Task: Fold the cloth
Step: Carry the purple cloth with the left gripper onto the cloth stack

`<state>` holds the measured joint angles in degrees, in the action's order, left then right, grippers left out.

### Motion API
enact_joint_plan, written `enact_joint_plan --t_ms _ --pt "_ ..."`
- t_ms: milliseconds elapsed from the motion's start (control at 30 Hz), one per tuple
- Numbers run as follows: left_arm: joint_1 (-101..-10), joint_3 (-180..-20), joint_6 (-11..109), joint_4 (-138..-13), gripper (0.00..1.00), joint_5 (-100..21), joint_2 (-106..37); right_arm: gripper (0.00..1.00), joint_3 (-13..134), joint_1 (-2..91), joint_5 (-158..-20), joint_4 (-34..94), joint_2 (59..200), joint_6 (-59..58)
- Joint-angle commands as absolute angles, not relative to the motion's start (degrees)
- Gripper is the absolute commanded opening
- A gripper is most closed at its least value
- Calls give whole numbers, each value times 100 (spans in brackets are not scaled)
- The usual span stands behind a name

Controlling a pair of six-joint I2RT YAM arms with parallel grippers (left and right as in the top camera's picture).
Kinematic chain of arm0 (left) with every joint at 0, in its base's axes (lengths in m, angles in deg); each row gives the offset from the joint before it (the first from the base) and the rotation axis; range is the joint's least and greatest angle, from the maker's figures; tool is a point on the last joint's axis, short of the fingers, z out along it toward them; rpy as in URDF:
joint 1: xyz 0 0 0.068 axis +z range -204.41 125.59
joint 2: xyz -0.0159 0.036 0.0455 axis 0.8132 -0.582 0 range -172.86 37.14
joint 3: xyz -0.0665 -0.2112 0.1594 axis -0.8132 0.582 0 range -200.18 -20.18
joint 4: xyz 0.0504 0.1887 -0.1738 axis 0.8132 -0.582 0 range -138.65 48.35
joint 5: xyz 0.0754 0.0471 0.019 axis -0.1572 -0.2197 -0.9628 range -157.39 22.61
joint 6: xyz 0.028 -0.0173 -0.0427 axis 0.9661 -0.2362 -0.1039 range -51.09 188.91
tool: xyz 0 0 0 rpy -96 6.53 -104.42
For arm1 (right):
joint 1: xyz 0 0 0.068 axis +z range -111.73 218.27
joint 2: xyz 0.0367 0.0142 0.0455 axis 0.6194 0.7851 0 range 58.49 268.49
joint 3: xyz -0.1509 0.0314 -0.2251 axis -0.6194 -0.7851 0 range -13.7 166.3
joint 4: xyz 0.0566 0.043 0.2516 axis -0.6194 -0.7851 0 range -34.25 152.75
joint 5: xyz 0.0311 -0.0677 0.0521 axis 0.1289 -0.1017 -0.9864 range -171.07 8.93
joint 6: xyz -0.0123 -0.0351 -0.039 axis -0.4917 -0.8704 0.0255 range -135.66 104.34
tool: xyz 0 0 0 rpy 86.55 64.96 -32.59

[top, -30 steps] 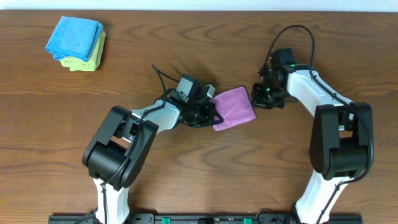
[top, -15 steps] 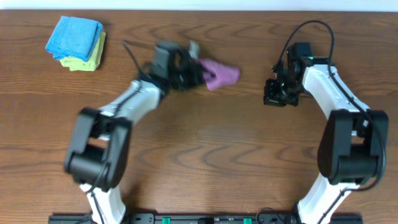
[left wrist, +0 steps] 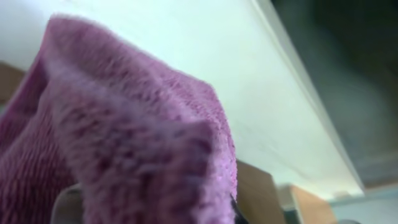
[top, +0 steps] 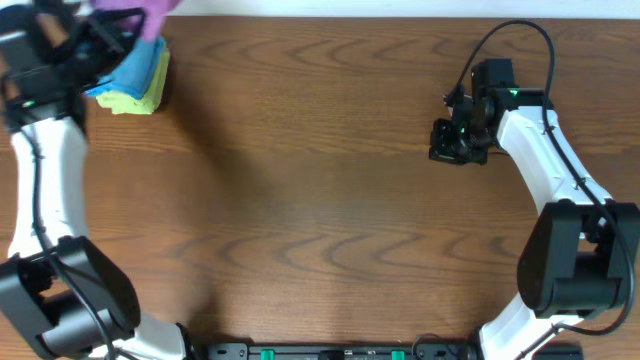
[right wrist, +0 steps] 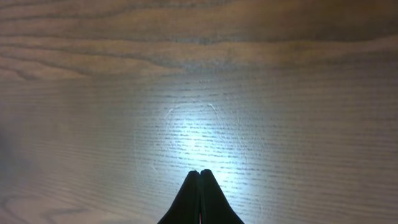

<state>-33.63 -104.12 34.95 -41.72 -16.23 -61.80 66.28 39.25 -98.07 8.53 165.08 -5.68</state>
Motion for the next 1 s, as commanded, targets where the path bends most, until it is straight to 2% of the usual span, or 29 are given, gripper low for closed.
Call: enact_joint_plan --t_ms 0,233,433,600,967 --pt "-3029 -10423 4287 -4373 5 -1595 -6213 2 6729 3911 -9848 792 16423 -625" --pt "-2893 -10426 5148 -4756 6 -2172 -6595 2 6729 3911 -9846 604 16423 -628" --pt "-2891 -10618 5185 -4290 6 -2349 -7349 1 6729 3911 -9846 385 16423 -628" --pt "-2889 -11468 5375 -4334 6 -2349 -8066 2 6729 3911 -9846 226 16423 -628" --pt "-2893 -12286 5635 -4286 6 -2300 -8499 2 6729 4051 -9842 230 16423 -584"
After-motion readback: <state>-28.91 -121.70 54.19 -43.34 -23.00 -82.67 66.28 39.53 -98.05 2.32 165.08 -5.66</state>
